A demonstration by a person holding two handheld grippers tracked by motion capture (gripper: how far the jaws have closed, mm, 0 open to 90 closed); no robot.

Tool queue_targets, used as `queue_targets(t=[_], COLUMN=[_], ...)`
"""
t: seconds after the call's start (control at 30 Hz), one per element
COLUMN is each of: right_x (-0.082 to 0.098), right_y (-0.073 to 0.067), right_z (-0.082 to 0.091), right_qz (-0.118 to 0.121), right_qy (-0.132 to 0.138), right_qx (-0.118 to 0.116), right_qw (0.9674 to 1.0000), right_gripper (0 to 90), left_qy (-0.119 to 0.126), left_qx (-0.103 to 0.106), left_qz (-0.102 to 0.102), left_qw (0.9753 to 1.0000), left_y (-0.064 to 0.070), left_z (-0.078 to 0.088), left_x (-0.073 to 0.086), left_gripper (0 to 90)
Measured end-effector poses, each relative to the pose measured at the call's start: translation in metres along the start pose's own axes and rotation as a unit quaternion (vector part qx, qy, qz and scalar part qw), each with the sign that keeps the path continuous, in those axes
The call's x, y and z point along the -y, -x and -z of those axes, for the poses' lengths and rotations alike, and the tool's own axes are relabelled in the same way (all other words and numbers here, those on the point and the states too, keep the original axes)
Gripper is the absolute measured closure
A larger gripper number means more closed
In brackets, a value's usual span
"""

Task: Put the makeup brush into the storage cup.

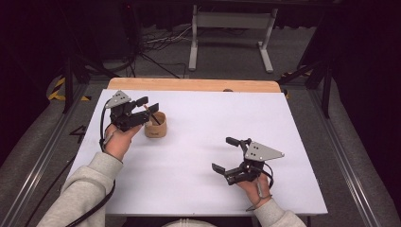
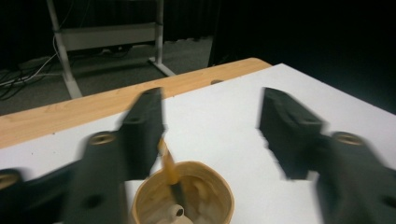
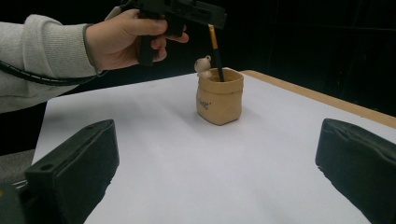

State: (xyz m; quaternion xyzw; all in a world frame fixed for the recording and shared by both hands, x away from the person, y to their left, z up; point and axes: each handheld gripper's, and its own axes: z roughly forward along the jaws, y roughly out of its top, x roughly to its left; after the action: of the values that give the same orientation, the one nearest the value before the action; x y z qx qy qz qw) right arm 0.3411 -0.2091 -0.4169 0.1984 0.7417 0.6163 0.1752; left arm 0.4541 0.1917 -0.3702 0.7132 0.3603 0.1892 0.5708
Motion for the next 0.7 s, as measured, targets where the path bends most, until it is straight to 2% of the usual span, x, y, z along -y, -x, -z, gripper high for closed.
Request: queue_targets(t=[0.1, 0.2, 0.27, 0.4, 0.5, 0.57, 0.7], right_x=[-0.001, -0.002, -0.003, -0.006, -0.009, -0.011, -0.013], right_y=[0.002, 0.003, 0.004, 0.008, 0.011, 0.013, 0.018], right_z=[0.000, 0.000, 0.001, 0.003, 0.006, 0.009, 0.016], right_qz=[0.000, 0.000, 0.003, 0.002, 0.005, 0.006, 0.007], right_qy=[0.002, 0.001, -0.001, -0.004, -0.004, -0.002, -0.002], right_qx=[0.001, 0.002, 0.003, 0.008, 0.015, 0.020, 0.031], right_qw=[1.0000, 1.0000, 1.0000, 1.0000, 0.9999, 0.9998, 0.9995], right_gripper=[0.0, 0.0, 0.0, 0.0, 0.0, 0.0, 0.0], left_qy=[0.010, 0.025, 0.031, 0.038, 0.042, 0.045, 0.050], left_qx=[0.003, 0.006, 0.010, 0.019, 0.026, 0.038, 0.045], left_qz=[-0.004, 0.005, 0.009, 0.002, -0.007, -0.006, -0.008], left_qw=[0.9999, 0.9996, 0.9994, 0.9991, 0.9988, 0.9982, 0.9977], left_y=[-0.001, -0.002, -0.003, -0.002, -0.001, 0.000, 0.002], left_z=[0.008, 0.016, 0.023, 0.037, 0.046, 0.053, 0.062], left_x=[-0.001, -0.002, -0.002, -0.002, 0.000, 0.004, 0.009], left_gripper=[22.2, 14.5, 11.5, 5.8, 4.6, 3.7, 2.7])
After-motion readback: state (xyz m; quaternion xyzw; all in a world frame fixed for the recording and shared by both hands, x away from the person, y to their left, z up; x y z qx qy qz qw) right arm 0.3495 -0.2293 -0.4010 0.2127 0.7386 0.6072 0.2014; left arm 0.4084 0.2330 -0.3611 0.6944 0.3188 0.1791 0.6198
